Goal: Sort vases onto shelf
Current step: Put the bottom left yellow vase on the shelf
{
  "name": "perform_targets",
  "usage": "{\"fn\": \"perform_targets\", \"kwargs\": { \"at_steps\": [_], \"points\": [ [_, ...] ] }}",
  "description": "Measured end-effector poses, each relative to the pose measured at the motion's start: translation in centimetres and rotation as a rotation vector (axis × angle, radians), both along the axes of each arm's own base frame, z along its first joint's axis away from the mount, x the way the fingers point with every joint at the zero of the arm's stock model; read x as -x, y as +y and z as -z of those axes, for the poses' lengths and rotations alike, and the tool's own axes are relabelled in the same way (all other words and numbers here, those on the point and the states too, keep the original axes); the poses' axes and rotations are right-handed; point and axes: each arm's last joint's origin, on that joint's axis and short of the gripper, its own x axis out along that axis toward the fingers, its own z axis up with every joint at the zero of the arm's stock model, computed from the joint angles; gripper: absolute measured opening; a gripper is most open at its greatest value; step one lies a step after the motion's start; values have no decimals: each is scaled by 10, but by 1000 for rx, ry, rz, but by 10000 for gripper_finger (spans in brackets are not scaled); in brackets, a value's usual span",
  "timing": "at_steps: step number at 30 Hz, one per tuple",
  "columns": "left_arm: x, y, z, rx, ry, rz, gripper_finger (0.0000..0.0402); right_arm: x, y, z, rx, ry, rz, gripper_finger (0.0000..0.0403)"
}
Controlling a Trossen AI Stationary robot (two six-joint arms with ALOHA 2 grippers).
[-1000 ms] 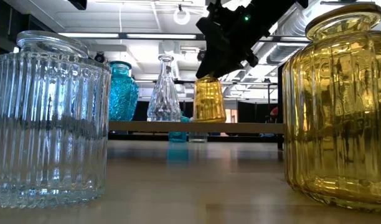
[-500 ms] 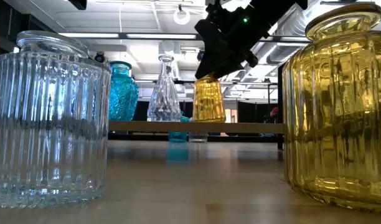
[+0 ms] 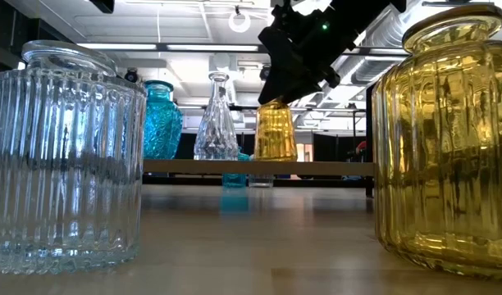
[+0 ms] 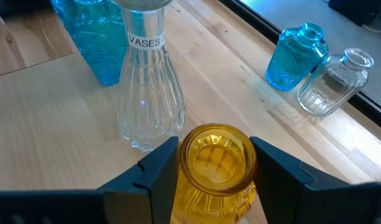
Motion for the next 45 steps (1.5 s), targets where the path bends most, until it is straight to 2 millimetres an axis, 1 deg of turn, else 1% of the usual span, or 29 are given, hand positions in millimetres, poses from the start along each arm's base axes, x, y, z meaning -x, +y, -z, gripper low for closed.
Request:
{"fn": "perform_targets", "kwargs": {
  "at_steps": [4,11,14,29,45],
  "points": [
    [0,0,0,1,-1,0,1,0,0,0,-2,0,-1,184],
    [0,0,0,3,-1,0,1,1,0,1,-5,7,0,225],
    [0,0,0,3,-1,0,1,1,0,1,-3,8,2,234],
    [0,0,0,3,-1,0,1,0,0,0,39,8,-4,236],
    [0,0,0,19,0,0,1,-3,1,-3,16,-25,-34,236]
  ]
}}
